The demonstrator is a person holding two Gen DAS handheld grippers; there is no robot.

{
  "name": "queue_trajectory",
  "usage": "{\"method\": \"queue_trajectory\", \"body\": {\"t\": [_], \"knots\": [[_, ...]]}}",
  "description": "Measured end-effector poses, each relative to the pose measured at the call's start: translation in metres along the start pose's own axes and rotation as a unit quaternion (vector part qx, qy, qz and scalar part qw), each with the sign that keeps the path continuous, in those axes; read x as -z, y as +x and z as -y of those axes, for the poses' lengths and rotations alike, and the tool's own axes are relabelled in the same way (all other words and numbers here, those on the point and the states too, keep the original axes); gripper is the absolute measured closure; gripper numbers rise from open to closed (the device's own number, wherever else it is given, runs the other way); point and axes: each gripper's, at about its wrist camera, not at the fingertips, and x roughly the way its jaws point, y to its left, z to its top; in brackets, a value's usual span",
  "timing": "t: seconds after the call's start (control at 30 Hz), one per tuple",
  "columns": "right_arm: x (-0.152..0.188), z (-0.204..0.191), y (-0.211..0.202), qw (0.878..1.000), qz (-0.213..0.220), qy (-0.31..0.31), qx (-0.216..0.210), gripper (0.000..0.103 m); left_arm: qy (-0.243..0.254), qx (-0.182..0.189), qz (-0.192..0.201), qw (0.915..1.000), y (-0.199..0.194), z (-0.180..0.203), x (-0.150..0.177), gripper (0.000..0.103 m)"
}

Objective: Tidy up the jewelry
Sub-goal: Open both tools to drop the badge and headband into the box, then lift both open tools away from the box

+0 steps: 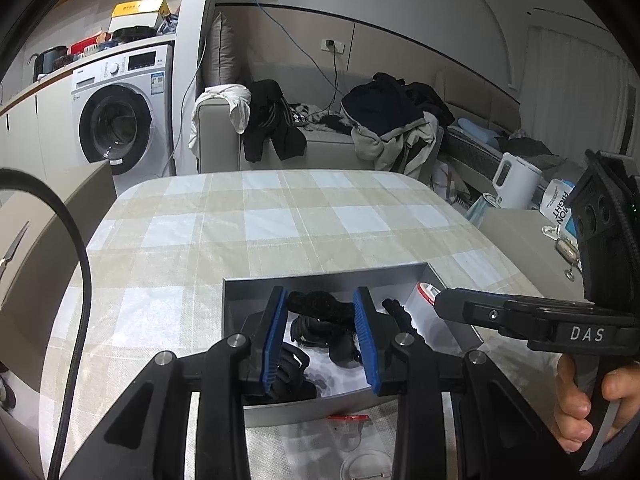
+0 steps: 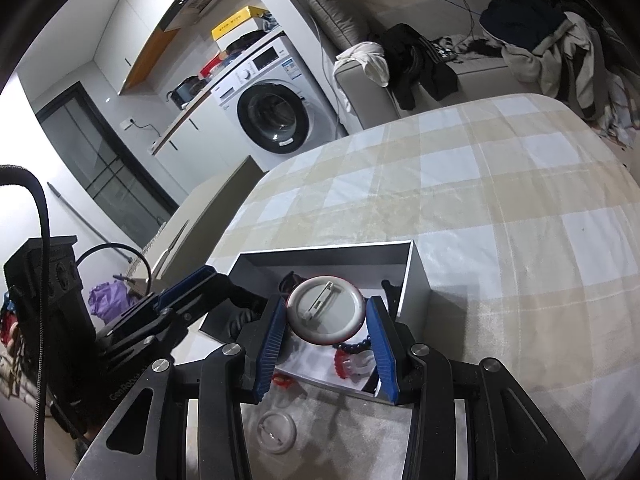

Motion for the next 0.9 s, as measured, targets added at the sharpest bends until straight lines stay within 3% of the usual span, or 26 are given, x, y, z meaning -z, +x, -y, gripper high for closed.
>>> {"method": "queue_trajectory", "body": {"t": [0.13,0.2,0.3,0.37,0.4,0.47,0.53,0.7,0.9], "knots": [[0.0,-0.002,-0.001,1.0,-0.005,-0.003,-0.001,0.061,-0.004,0.005,-0.004,1.0,-0.001,0.0,0.001,0.075],[0.0,-0.003,-0.003,1.0,-0.007,-0.01,-0.004,0.061,-0.006,0.013,-0.005,0.9999,-0.003,0.001,0.001,0.07],[0.002,-0.007,-0.011,1.0,0.001,-0.02,0.0,0.055,0.003,0.013,0.007,0.9999,-0.016,0.005,0.002,0.047],[0.005,-0.009,-0.021,1.0,0.008,-0.028,0.003,0.045,0.006,0.009,0.008,0.9999,-0.025,0.008,0.003,0.028],[0.007,-0.01,-0.027,0.999,0.01,-0.033,0.003,0.042,0.007,0.007,0.009,0.9999,-0.031,0.008,0.005,0.023],[0.014,-0.013,-0.039,0.999,0.008,-0.047,0.005,0.013,0.012,0.01,0.018,0.9997,-0.047,0.01,0.011,0.014],[0.022,-0.014,-0.049,0.998,0.011,-0.06,0.01,0.0,0.022,0.013,0.024,0.9994,-0.057,0.014,0.017,0.001],[0.036,-0.019,-0.064,0.993,0.006,-0.103,0.051,0.0,0.02,0.009,0.038,0.999,-0.074,0.015,0.031,0.001],[0.042,-0.021,-0.062,0.992,-0.006,-0.117,0.057,0.0,0.022,0.002,-0.006,0.9997,-0.055,0.015,0.041,0.001]]}}
